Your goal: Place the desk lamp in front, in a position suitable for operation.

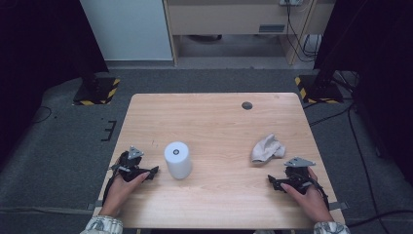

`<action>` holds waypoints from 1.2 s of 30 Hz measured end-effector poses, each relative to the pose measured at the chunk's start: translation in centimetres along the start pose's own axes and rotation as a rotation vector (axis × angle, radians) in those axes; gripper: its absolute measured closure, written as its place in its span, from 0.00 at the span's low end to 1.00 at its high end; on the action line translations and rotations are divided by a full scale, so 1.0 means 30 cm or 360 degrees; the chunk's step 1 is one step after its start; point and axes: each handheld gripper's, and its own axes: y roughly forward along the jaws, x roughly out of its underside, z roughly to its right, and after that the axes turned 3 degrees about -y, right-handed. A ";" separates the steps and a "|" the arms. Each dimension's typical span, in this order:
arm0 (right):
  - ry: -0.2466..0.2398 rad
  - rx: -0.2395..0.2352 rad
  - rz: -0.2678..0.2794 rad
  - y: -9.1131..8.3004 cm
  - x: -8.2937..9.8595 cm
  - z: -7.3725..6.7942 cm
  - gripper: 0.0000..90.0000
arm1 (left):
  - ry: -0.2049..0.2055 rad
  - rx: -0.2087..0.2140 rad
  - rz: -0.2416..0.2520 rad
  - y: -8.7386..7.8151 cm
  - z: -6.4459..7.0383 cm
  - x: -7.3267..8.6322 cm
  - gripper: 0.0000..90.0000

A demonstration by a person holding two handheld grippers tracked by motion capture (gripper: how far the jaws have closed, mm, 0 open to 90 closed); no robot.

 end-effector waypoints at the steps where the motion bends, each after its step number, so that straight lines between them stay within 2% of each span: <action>1: 0.0000 0.0000 0.0000 0.000 0.000 0.000 0.05 | 0.0000 0.0000 0.0000 0.000 0.000 0.000 0.00; 7: 0.0000 0.0002 0.0000 0.000 0.000 0.000 0.05 | 0.0025 0.0021 -0.0012 -0.009 0.003 0.005 0.00; 8: -0.0003 0.0001 -0.0001 0.000 0.000 0.001 0.05 | 0.0041 0.0019 -0.0017 -0.018 0.006 0.003 0.04; 11: -0.0002 0.0001 -0.0001 0.000 0.000 0.001 0.05 | 0.0038 0.0033 0.0002 -0.031 0.013 -0.002 0.04; 13: -0.0003 0.0000 -0.0001 0.000 0.000 0.001 0.05 | 0.0061 0.0070 0.0042 -0.057 0.032 -0.012 0.04; 15: -0.0002 0.0003 0.0000 0.000 0.000 0.001 0.05 | 0.0054 0.0085 0.0057 -0.066 0.041 -0.015 0.04; 16: -0.0002 0.0003 0.0000 0.000 0.000 0.001 0.05 | 0.0071 0.0126 0.0082 -0.081 0.060 -0.022 0.04; 17: -0.0002 0.0003 0.0000 0.000 0.000 0.001 0.05 | 0.0071 0.0126 0.0082 -0.081 0.060 -0.022 0.04; 18: -0.0004 0.0001 0.0000 0.000 0.000 0.001 0.05 | 0.0097 0.0160 0.0096 -0.092 0.085 -0.029 0.04; 19: -0.0004 0.0001 0.0000 0.000 0.000 0.001 0.05 | 0.0097 0.0160 0.0096 -0.092 0.085 -0.029 0.04; 21: 0.0002 0.0004 0.0001 0.000 0.000 0.000 0.05 | 0.0130 0.0207 0.0103 -0.094 0.124 -0.040 0.04; 26: -0.0001 -0.0001 0.0000 0.000 0.000 0.000 0.05 | 0.0176 0.0253 0.0122 -0.101 0.168 -0.056 0.04; 35: 0.0001 -0.0001 0.0000 0.000 0.000 0.000 0.05 | 0.0191 0.0308 0.0169 -0.119 0.208 -0.069 0.03; 36: 0.0000 0.0000 0.0000 0.000 0.000 0.000 0.05 | 0.0193 0.0318 0.0195 -0.124 0.220 -0.077 0.03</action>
